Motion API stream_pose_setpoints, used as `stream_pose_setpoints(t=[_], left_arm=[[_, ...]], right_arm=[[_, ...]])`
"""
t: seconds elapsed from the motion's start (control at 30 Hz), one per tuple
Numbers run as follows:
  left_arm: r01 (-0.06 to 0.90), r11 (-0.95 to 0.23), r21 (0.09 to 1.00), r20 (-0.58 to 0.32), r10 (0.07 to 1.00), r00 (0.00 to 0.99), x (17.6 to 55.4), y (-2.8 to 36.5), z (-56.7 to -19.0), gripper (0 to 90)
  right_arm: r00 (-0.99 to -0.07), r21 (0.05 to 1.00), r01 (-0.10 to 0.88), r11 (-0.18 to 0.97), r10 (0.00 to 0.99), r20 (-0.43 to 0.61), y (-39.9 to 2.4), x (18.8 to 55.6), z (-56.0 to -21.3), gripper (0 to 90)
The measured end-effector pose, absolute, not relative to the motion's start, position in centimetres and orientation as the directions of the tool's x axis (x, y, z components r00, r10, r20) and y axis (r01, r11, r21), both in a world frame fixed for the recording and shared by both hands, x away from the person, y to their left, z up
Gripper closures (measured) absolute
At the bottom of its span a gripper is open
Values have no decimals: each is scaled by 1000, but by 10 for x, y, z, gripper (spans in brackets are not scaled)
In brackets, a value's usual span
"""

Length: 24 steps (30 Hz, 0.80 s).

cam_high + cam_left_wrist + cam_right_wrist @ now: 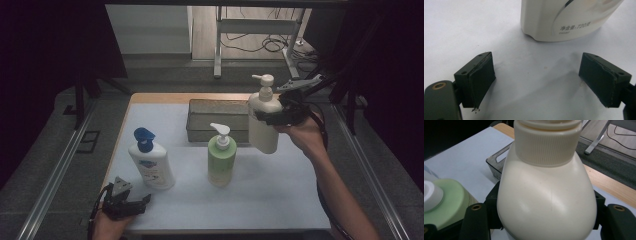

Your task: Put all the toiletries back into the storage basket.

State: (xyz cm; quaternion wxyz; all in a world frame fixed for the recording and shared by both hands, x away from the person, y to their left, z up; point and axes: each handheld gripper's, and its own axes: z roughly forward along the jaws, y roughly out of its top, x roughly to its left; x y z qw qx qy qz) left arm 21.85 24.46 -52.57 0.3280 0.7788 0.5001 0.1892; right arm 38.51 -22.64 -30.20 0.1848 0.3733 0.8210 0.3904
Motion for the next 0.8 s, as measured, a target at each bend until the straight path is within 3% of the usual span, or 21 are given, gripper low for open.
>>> stream_pose_setpoints(t=[0.8], left_arm=[[655,-284,701,-35,903,429,218,245,-526,129]], right_arm=[[-649,787,458,413,761,-22,-190,425,-298,360]])
